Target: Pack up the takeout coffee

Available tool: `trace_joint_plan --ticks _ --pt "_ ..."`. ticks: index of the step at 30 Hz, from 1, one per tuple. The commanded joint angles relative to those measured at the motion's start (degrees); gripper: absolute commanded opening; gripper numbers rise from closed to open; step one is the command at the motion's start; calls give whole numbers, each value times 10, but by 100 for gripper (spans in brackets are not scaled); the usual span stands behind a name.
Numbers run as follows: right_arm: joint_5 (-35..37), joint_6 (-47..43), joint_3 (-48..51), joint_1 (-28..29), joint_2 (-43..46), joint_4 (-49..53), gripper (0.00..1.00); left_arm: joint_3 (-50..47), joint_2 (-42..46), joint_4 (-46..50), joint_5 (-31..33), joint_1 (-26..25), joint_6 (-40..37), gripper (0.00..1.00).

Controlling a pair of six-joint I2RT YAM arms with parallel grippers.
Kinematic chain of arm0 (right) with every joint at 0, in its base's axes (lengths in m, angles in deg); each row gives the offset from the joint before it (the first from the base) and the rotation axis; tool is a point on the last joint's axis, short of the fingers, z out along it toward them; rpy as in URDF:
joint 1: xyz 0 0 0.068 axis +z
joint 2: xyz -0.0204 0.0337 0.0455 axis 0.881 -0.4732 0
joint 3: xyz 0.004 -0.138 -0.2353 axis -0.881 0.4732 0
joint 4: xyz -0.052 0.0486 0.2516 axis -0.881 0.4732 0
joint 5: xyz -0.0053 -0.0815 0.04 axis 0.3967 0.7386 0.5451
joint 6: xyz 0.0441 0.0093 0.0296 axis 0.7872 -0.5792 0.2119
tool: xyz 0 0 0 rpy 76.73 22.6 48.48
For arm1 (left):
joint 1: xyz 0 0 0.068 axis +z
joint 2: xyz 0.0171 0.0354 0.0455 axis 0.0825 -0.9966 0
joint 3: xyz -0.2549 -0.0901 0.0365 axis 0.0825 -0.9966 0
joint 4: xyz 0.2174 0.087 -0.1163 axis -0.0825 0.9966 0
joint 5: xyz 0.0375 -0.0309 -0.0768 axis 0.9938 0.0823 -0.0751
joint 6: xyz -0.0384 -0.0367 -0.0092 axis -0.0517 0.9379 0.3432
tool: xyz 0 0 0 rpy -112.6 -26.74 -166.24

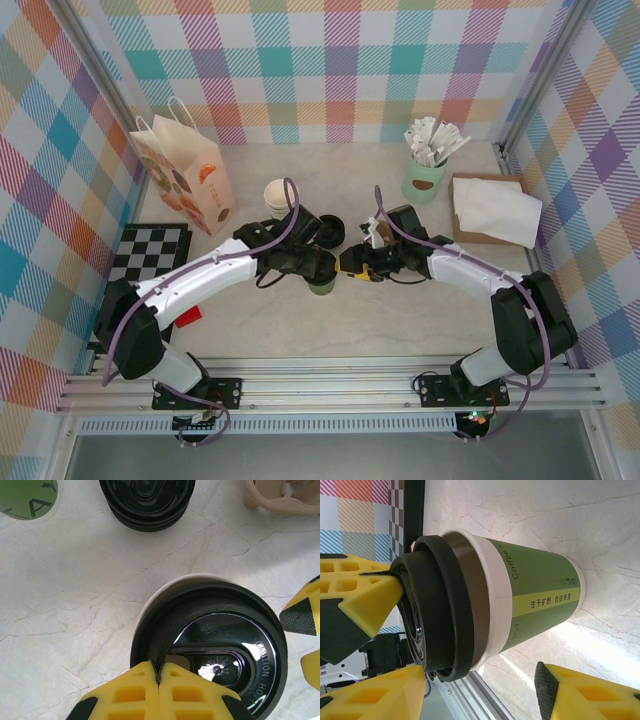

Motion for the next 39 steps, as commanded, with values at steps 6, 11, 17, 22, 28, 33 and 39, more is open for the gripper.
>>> trace_joint_plan --ticks 6,11,17,22,28,33,39 --pt "-4 1 -1 -2 -8 2 59 26 -24 15 -14 -9 -8 0" --pt "-4 0 -1 -2 -9 3 58 29 -29 12 -13 -10 -8 0" --pt "4 3 -2 -1 -14 3 55 35 -37 23 -7 -9 -14 0" --pt "22 -4 -18 -1 -36 41 50 38 -50 31 -6 -10 -17 0" --pt "59 -18 -46 2 -76 113 43 29 -65 32 -8 -9 -16 0" --pt "85 -25 -42 5 -101 152 38 -3 -60 31 -11 -8 -7 0" --pt "127 -30 -38 6 -129 200 35 -81 -61 -4 -35 8 18 0"
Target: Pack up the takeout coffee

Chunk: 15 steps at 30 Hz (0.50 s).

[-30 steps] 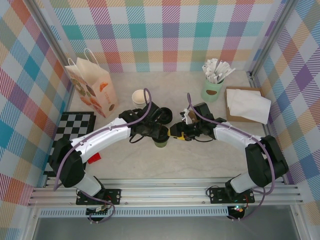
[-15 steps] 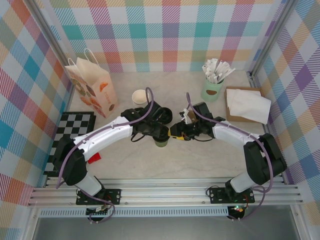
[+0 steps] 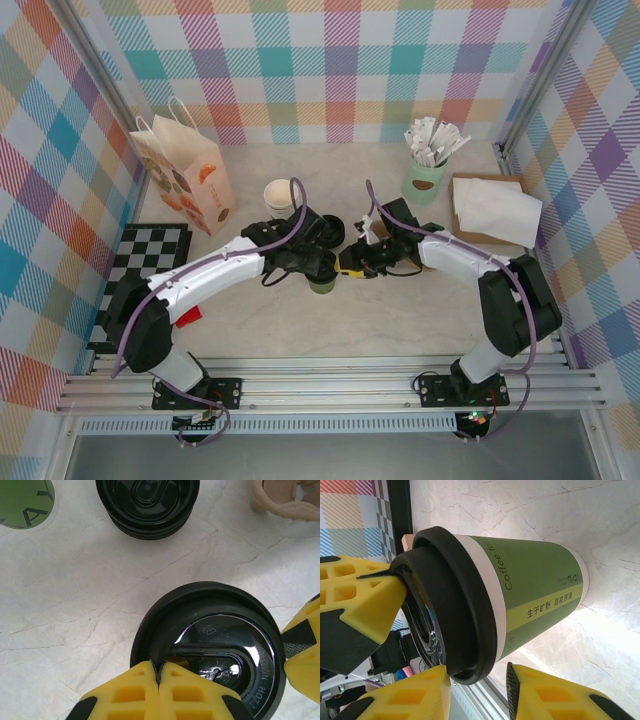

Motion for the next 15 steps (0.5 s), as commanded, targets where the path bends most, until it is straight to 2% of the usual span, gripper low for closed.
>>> trace_joint_plan --ticks 1,5,8,13,15 --pt "147 -13 36 6 -59 117 36 -81 -40 25 -51 8 27 0" --pt "167 -14 52 5 -75 134 37 -122 -77 0 -78 10 43 0" --pt "164 -6 65 4 -77 124 38 -113 -83 13 -79 11 31 0" --pt "19 48 -2 -19 -3 42 50 -43 -33 57 -42 15 -37 0" --pt "8 48 -51 -33 15 43 53 -18 -22 62 -29 19 -71 0"
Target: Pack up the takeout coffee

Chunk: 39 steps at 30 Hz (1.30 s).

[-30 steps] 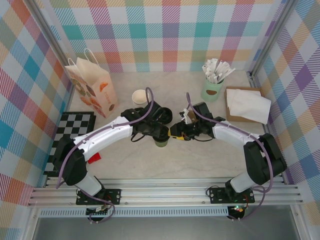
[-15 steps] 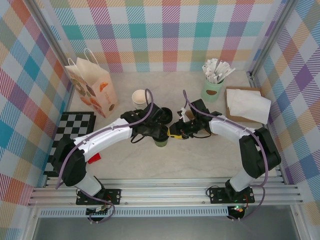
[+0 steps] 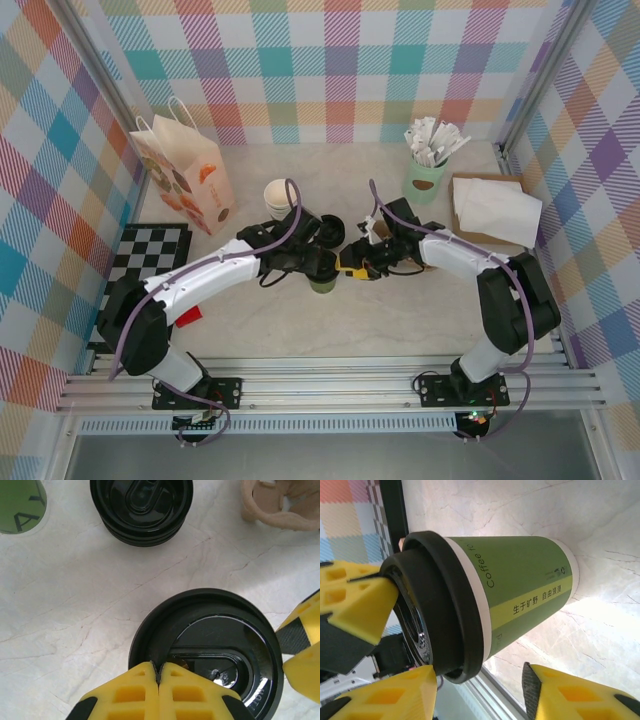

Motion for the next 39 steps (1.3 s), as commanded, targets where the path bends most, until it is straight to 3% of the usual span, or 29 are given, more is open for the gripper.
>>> trace_joint_plan --ticks 1,12,16,22,29,39 --pt "8 19 -60 -25 17 31 54 3 -27 85 -11 8 -74 0" --pt "-55 -42 -94 -48 -60 60 52 46 -53 41 -92 6 -260 0" --pt "-78 -49 -86 -48 -76 65 49 70 -75 55 -83 6 -285 0" --pt "-89 -61 -63 -46 -89 70 40 69 -88 54 -89 7 -274 0" --pt "-30 -58 -7 -43 -99 56 27 26 -72 19 -86 6 -244 0" --pt "2 -75 61 -32 -121 -3 26 -43 -54 -22 -89 7 -195 0"
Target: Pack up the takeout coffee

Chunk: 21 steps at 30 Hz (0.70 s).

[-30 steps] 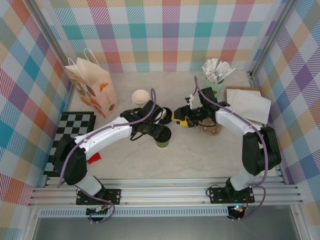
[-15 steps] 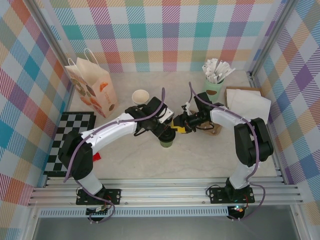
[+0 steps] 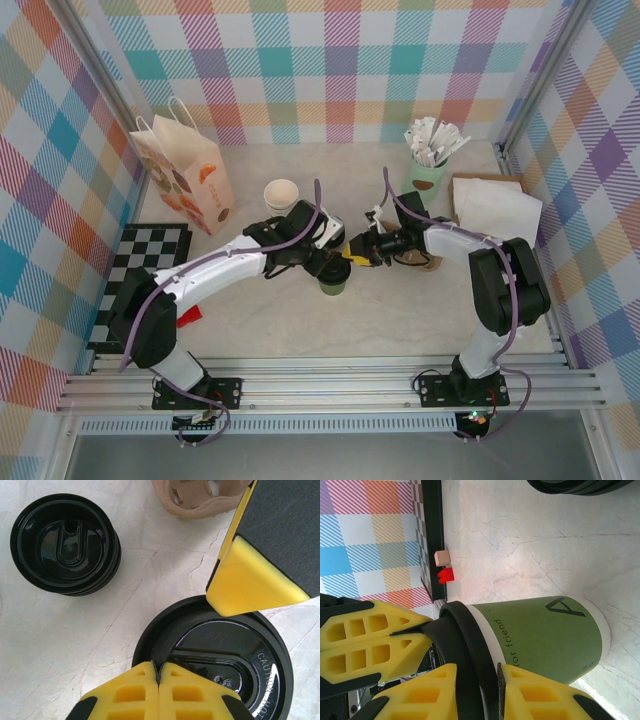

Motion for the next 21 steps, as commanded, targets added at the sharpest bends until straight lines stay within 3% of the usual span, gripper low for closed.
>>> trace_joint_plan --ticks 1,8,13,21 --pt "107 -25 57 28 -43 67 28 -49 -25 46 -11 3 30 0" --pt "34 54 6 5 39 27 35 -33 -12 55 1 3 14 0" --pt "84 49 -28 -1 100 70 37 -16 -13 67 -3 3 -3 0" --pt "117 43 4 4 93 87 31 -9 -18 70 -8 3 2 0"
